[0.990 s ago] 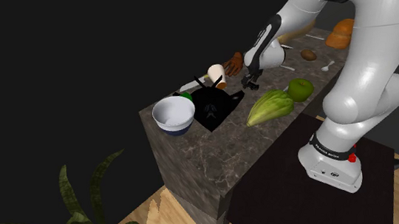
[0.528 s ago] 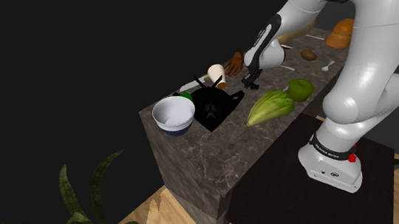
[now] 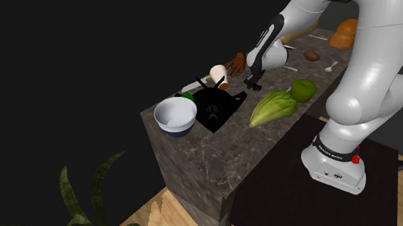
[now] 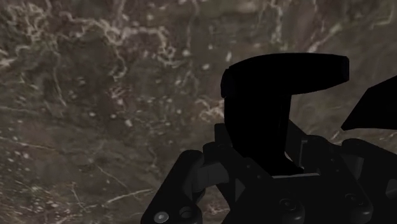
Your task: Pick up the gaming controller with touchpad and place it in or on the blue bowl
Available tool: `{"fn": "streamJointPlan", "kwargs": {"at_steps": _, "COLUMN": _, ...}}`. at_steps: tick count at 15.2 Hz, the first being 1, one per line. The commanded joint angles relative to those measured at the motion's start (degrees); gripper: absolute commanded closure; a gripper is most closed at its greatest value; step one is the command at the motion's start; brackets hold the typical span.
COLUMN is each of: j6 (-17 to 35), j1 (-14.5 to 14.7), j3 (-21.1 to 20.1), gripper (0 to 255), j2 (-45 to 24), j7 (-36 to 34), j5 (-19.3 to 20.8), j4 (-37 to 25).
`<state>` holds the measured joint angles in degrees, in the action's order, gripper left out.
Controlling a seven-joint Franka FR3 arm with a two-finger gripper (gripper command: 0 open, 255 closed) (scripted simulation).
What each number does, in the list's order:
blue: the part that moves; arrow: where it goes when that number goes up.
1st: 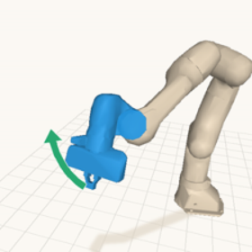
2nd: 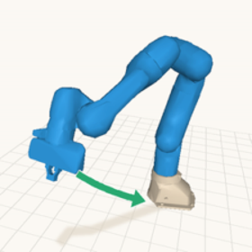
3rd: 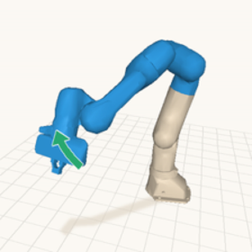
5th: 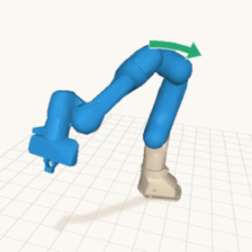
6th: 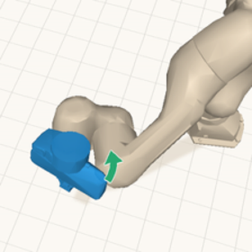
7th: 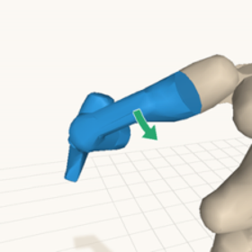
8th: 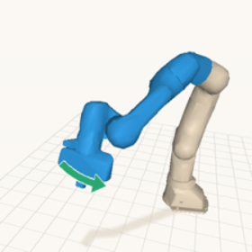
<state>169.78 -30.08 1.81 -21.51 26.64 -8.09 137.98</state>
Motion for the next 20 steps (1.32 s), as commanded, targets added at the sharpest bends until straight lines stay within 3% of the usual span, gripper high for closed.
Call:
{"fn": "streamJointPlan", "kwargs": {"at_steps": 1, "j6": -0.66, "j1": 0.18, "j3": 0.24, "gripper": 255, "j2": 0.74, "j7": -0.16, "j5": 0.17, "j4": 0.20}}
{"fn": "streamJointPlan", "kwargs": {"at_steps": 20, "j6": -14.49, "j1": 2.28, "j3": 3.19, "gripper": 255, "j2": 15.29, "j7": -3.76, "j5": 4.56, "j4": 0.89}}
